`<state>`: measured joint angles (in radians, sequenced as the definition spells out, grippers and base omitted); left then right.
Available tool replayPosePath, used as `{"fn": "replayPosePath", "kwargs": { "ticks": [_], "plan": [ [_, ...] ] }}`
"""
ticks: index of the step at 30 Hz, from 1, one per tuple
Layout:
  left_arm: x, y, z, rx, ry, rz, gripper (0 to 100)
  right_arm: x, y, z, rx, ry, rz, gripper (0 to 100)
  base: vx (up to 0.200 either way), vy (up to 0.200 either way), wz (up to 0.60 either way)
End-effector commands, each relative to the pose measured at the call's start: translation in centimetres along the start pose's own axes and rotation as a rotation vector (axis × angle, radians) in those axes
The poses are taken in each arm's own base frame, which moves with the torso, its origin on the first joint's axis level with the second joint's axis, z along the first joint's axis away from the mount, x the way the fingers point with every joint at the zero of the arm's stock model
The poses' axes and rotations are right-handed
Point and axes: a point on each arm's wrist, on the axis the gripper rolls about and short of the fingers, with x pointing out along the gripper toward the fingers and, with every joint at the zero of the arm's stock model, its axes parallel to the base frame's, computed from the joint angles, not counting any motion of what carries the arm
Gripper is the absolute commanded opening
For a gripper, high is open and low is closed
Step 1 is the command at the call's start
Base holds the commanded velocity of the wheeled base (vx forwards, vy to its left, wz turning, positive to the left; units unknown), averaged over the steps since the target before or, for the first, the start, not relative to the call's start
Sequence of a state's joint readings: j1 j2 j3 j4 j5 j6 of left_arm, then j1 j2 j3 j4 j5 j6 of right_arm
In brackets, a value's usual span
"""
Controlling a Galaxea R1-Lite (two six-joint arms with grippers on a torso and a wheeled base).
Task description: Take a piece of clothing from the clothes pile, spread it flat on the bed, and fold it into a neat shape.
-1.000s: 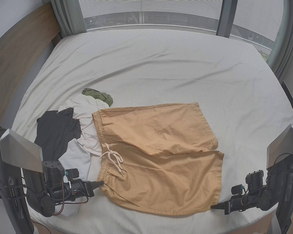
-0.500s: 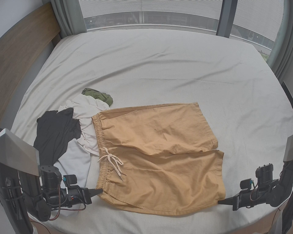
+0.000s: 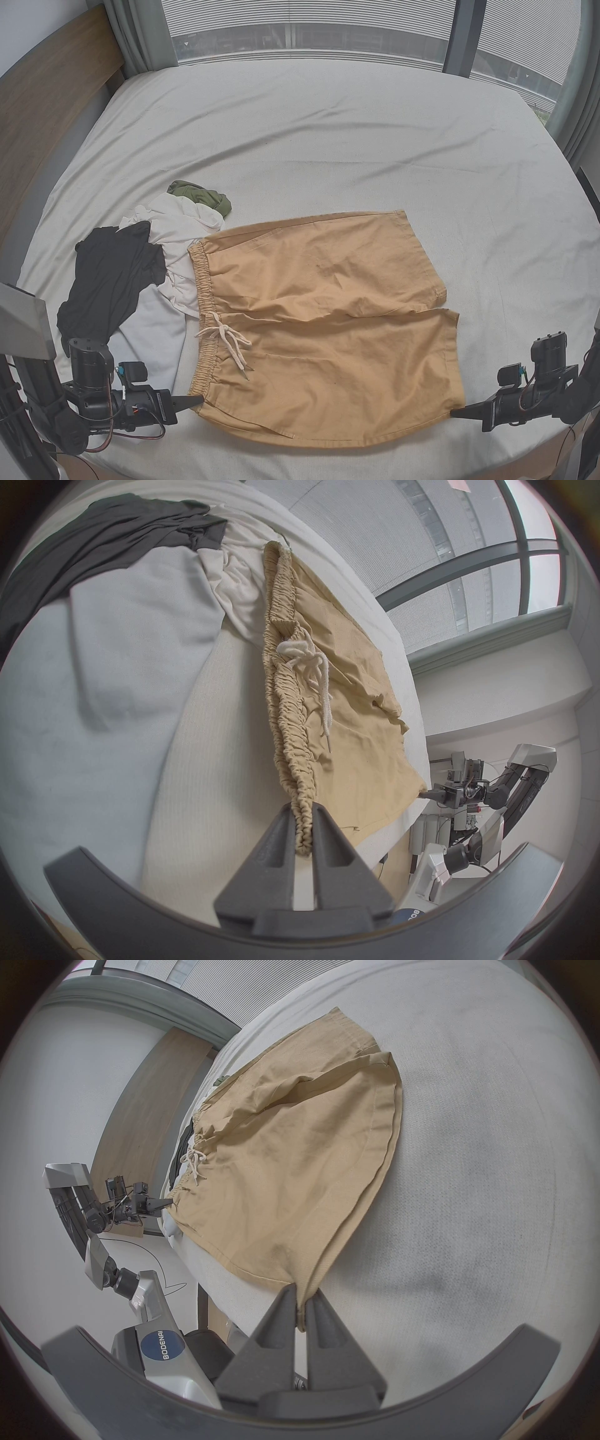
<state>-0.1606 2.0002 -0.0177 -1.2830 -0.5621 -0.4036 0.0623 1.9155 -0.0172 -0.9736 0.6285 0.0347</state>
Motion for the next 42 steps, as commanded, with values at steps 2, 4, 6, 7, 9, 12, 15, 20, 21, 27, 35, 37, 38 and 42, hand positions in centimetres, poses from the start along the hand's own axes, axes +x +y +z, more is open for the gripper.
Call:
{"fn": "replayPosePath", "kwargs": {
  "ticks": [2, 4, 6, 7, 9, 12, 15, 20, 21, 27, 35, 37, 38, 42],
  "plan": [
    [-2.2, -1.4, -0.1, 0.016, -0.021, -0.009, 0, -0.5, 0.4, -0.6, 0.012, 0.02, -0.001, 0, 0.0, 0.0, 0.0],
    [-2.4, -1.5, -0.2, 0.012, -0.013, -0.006, 0, -1.0, 0.7, -0.7, 0.015, 0.025, -0.002, 0, 0.0, 0.0, 0.0],
    [-2.4, -1.5, -0.4, 0.016, 0.001, 0.002, 0, -1.3, 1.1, -0.8, 0.008, 0.03, 0.004, 0, 0.0, 0.0, 0.0],
    [-2.4, -1.4, -0.5, 0.018, 0.01, 0.006, 0, -1.5, 1.3, -0.8, 0.005, 0.03, 0.005, 0, 0.0, 0.0, 0.0],
    [-2.5, -1.4, -0.6, 0.019, 0.023, 0.011, 0, -1.9, 1.6, -1.0, 0.007, 0.035, 0.005, 0, 0.0, 0.0, 0.0],
    [-2.7, -1.4, -0.9, 0.015, 0.046, 0.02, 0, -2.3, 1.9, -1.1, 0.009, 0.038, 0.005, 0, 0.0, 0.0, 0.0],
    [-3.2, -1.6, -1.5, 0.014, 0.083, 0.033, 0, -2.6, 2.1, -1.4, 0.017, 0.054, 0.006, 0, 0.0, 0.0, 0.0],
    [-4.1, -1.9, -2.0, 0.025, 0.11, 0.04, 0, -2.8, 2.4, -1.7, 0.021, 0.07, 0.007, 0, 0.0, 0.0, 0.0],
    [-4.2, -2.0, -2.0, 0.024, 0.112, 0.041, 0, -2.9, 2.4, -1.7, 0.024, 0.074, 0.007, 0, 0.0, 0.0, 0.0],
    [-5.0, -2.4, -2.6, 0.013, 0.137, 0.048, 0, -3.5, 3.2, -2.1, 0.01, 0.086, 0.017, 0, 0.0, 0.0, 0.0],
    [-6.0, -2.8, -3.3, 0.002, 0.166, 0.052, 0, -4.8, 4.2, -2.9, 0.001, 0.096, 0.023, 0, 0.0, 0.0, 0.0],
    [-6.2, -2.9, -3.5, -0.002, 0.172, 0.044, 0, -5.0, 4.3, -3.1, -0.003, 0.097, 0.026, 0, 0.0, 0.0, 0.0],
    [-6.4, -3.0, -3.5, -0.001, 0.174, 0.04, 0, -5.1, 4.4, -3.1, -0.005, 0.099, 0.028, 0, 0.0, 0.0, 0.0],
    [-6.9, -3.3, -3.6, 0.008, 0.16, 0.028, 0, -5.2, 4.5, -3.2, -0.007, 0.094, 0.027, 0, 0.0, 0.0, 0.0]
  ]
}}
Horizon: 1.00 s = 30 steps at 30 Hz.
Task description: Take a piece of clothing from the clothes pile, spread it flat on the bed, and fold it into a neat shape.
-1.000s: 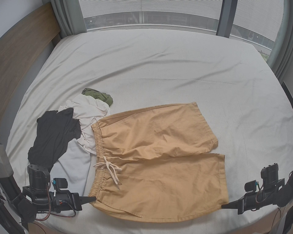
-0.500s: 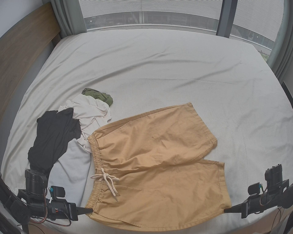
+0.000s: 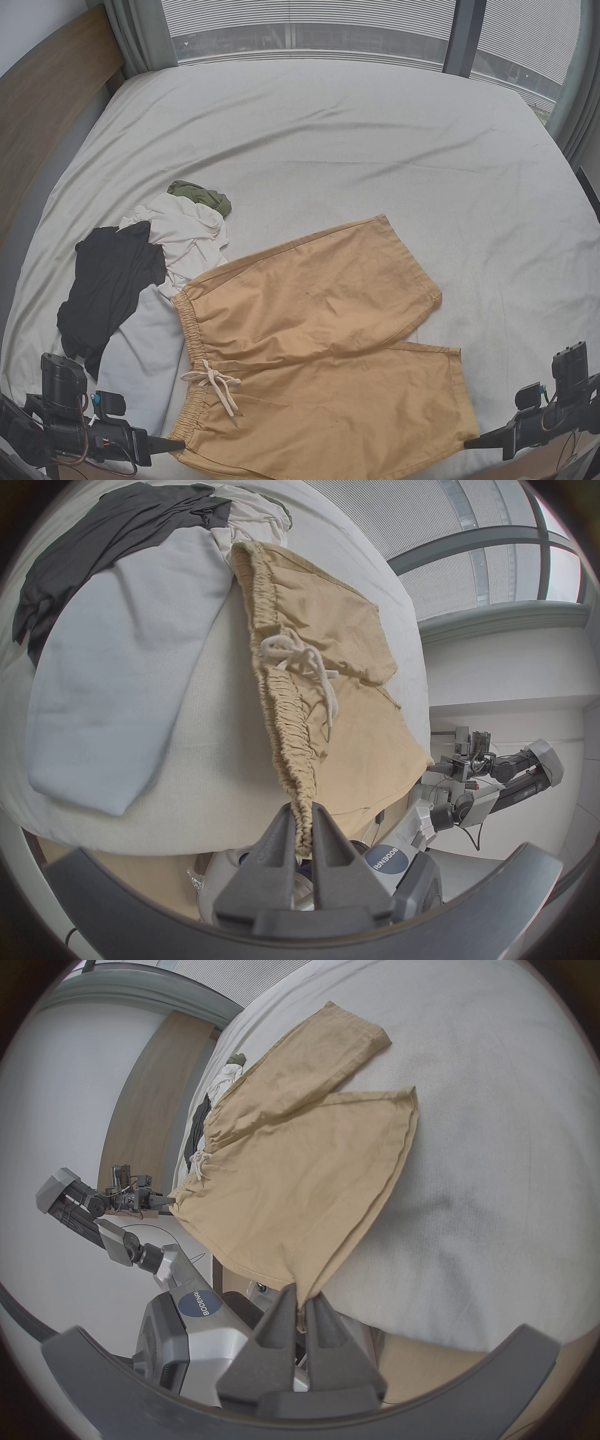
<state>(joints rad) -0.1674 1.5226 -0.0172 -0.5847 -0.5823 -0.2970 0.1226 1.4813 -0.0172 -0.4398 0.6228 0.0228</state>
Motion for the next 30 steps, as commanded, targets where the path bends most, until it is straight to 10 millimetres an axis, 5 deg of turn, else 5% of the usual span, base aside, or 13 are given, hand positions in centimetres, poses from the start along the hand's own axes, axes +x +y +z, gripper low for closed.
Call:
{"fn": "replayPosePath", "kwargs": {
  "ticks": [1, 14, 20, 30],
  "plan": [
    [-0.8, -0.4, -0.5, 0.023, -0.036, -0.016, 0, -0.5, 0.4, -0.5, -0.017, -0.024, 0.003, 0, 0.0, 0.0, 0.0],
    [-1.7, -1.1, 0.7, 0.092, -0.178, -0.047, 0, -2.5, 1.8, 4.5, -0.092, -0.257, 0.017, 0, 0.0, 0.0, 0.0],
    [-2.0, -1.9, 3.3, 0.039, -0.296, -0.088, 0, -3.5, 2.8, 8.0, -0.089, -0.356, 0.045, 0, 0.0, 0.0, 0.0],
    [-2.1, -2.3, 4.7, 0.035, -0.338, -0.106, 0, -3.7, 3.1, 12.1, -0.09, -0.415, 0.064, 0, 0.0, 0.0, 0.0]
  ]
}}
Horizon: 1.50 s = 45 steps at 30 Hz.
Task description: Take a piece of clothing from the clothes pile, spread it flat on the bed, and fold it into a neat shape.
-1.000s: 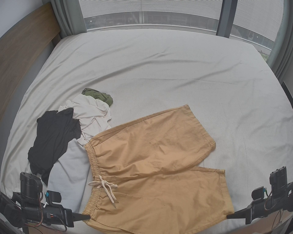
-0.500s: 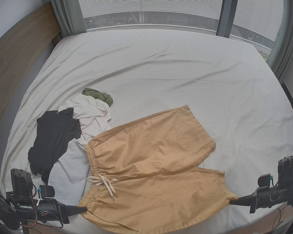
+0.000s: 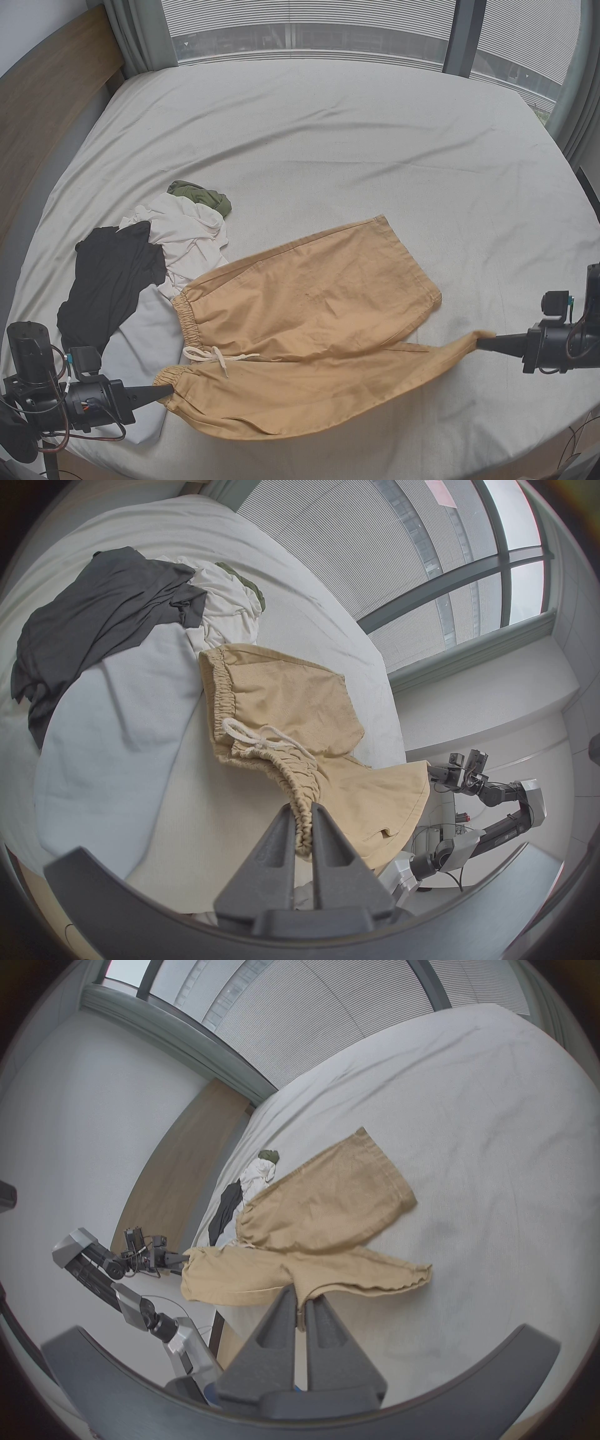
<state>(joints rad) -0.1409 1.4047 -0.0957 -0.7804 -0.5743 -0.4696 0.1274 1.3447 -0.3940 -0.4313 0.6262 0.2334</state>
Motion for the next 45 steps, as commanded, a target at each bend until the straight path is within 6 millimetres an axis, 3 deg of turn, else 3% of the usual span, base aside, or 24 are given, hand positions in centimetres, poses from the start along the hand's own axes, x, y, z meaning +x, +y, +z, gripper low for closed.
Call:
{"fn": "replayPosePath", "kwargs": {
  "ticks": [1, 12, 26, 45],
  "plan": [
    [0.3, -0.1, 0.7, 0.003, -0.014, -0.007, 0, 1.0, -0.3, 1.8, 0.004, -0.016, 0.005, 0, 0.0, 0.0, 0.0],
    [0.4, -0.4, 1.6, -0.038, -0.042, -0.019, 0, 2.4, -0.6, 5.5, -0.03, -0.085, -0.012, 0, 0.0, 0.0, 0.0],
    [0.5, -0.4, 2.2, -0.067, -0.065, -0.018, 0, 3.2, -0.6, 7.4, -0.048, -0.119, -0.01, 0, 0.0, 0.0, 0.0],
    [2.2, 1.5, 3.3, -0.154, -0.088, 0.012, 0, 7.3, -2.2, 10.8, -0.06, -0.12, 0.006, 0, 0.0, 0.0, 0.0]
  ]
}}
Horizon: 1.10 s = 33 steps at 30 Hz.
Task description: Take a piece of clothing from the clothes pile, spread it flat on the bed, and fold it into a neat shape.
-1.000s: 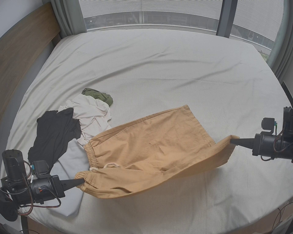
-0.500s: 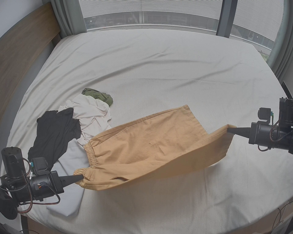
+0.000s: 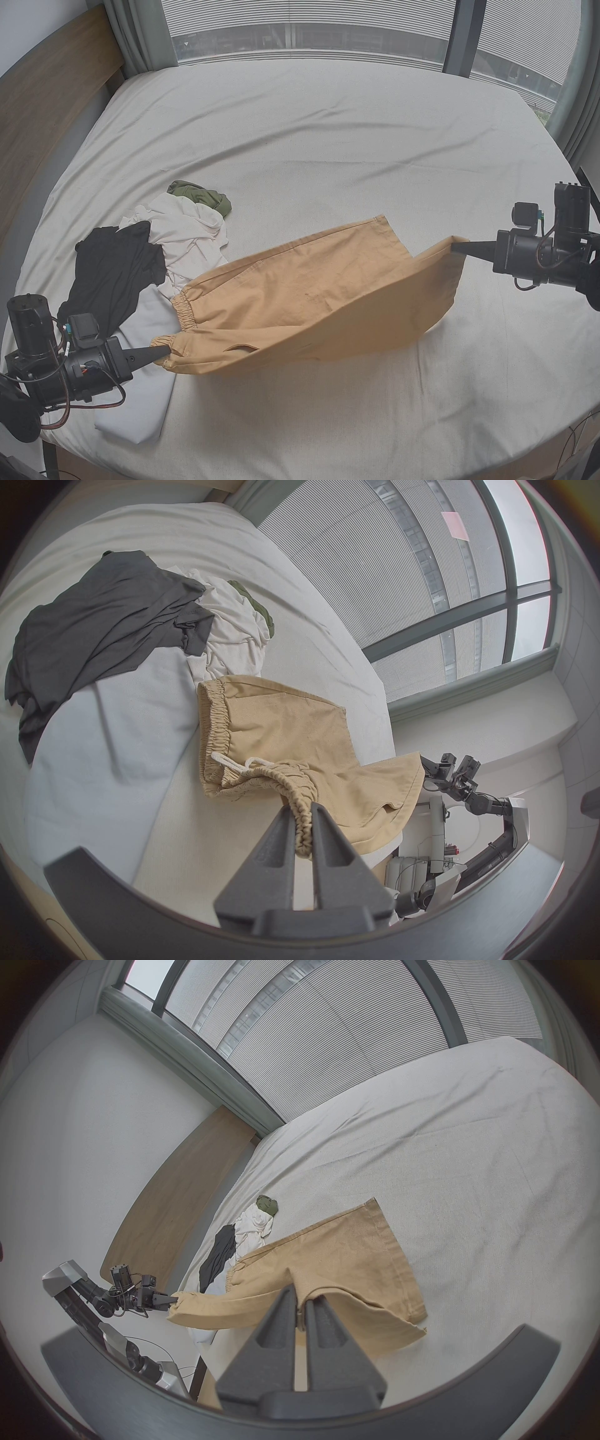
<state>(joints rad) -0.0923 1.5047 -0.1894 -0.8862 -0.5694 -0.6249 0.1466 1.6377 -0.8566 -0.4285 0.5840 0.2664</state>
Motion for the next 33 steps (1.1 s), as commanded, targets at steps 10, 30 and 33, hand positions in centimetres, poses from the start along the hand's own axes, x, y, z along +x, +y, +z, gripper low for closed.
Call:
{"fn": "replayPosePath", "kwargs": {
  "ticks": [10, 30, 33],
  "plan": [
    [2.1, 2.1, 0.4, -0.048, -0.013, 0.048, 0, 3.5, -2.0, 1.3, 0.002, 0.006, 0.0, 0, 0.0, 0.0, 0.0],
    [4.0, 3.4, 0.9, -0.07, -0.07, 0.057, 0, 8.1, -4.2, 2.6, -0.006, -0.011, -0.027, 0, 0.0, 0.0, 0.0],
    [4.5, 3.8, 1.0, -0.066, -0.086, 0.067, 0, 8.5, -4.2, 2.8, -0.01, -0.015, -0.02, 0, 0.0, 0.0, 0.0]
  ]
}}
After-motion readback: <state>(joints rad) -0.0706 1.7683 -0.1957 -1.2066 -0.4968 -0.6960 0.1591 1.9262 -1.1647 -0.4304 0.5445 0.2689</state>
